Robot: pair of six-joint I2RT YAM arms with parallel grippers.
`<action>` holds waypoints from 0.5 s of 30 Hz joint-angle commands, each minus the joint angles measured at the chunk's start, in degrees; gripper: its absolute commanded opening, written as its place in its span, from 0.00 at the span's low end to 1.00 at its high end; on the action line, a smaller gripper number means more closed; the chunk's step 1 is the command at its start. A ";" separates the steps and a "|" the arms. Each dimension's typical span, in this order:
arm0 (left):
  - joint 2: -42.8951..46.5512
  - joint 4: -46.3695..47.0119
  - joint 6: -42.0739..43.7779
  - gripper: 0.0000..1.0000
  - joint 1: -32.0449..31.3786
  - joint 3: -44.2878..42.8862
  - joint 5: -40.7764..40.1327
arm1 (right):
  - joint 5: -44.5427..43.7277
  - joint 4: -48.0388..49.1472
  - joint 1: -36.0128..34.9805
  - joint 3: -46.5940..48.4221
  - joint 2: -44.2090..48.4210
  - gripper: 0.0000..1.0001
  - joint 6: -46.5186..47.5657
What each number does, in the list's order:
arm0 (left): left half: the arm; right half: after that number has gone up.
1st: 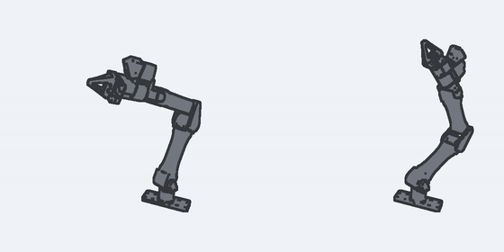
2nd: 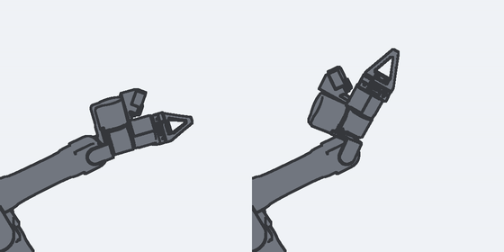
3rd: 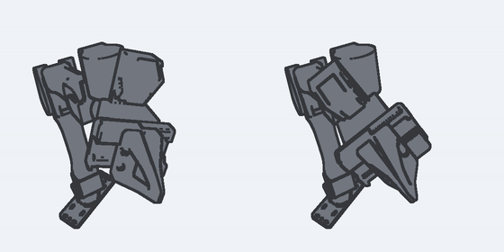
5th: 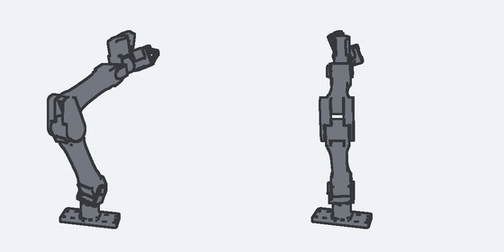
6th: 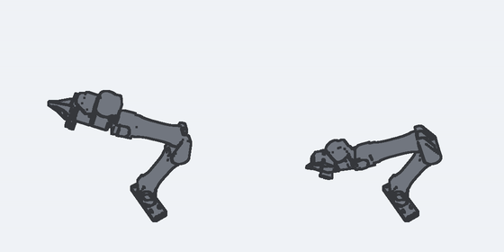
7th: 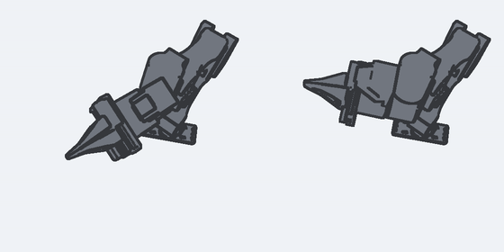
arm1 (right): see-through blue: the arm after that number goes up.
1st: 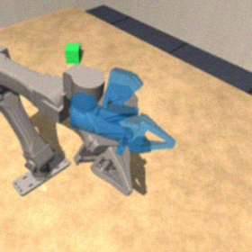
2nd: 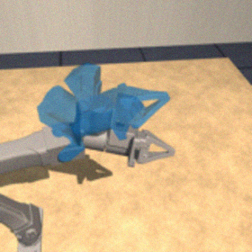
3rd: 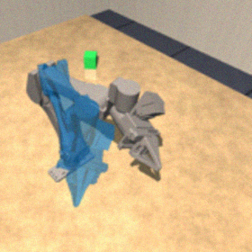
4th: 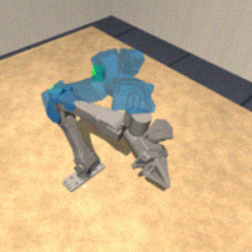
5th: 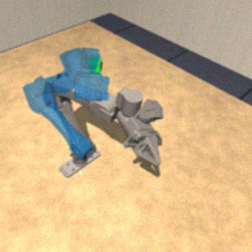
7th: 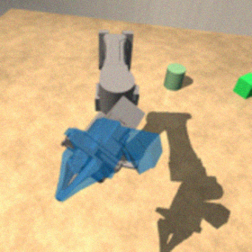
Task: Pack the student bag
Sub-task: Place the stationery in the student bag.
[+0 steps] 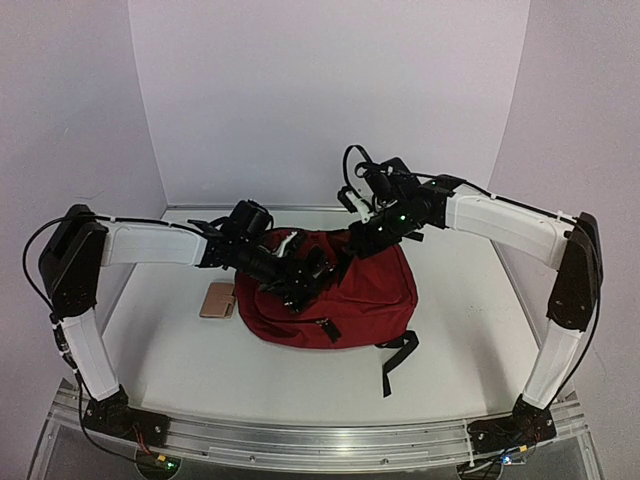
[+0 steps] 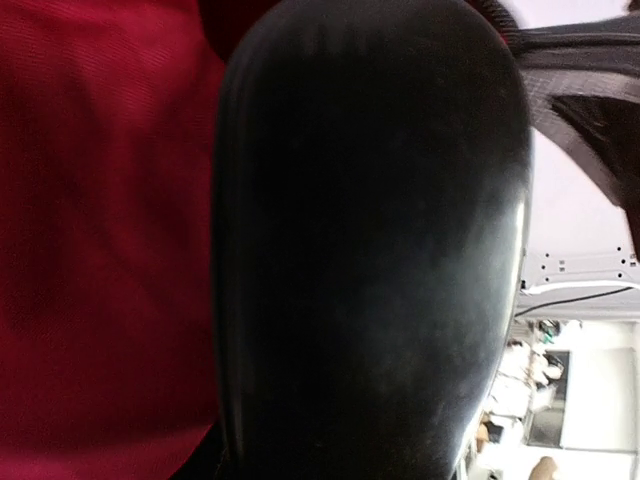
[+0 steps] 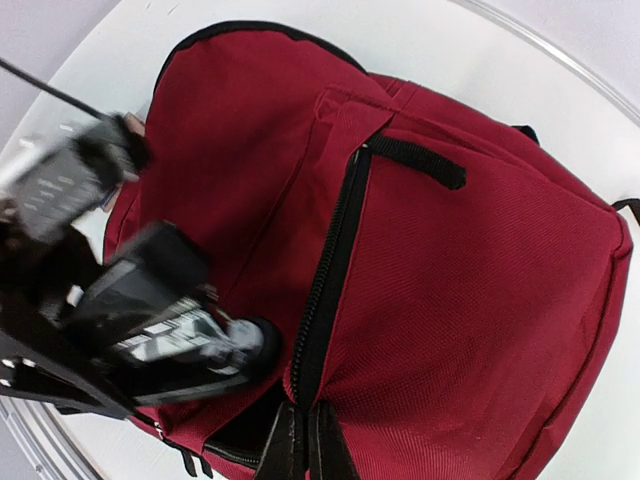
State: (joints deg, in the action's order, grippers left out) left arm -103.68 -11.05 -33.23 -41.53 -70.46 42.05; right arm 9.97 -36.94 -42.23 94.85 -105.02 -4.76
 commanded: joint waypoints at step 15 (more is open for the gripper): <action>-13.07 9.03 -4.24 0.00 -1.16 -16.14 15.07 | 10.06 -0.41 0.21 -4.32 5.44 0.00 3.59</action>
State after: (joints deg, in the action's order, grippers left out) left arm -116.93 -7.36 -36.69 -42.35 -80.33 55.53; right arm 16.52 -37.10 -41.67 90.83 -102.52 -1.69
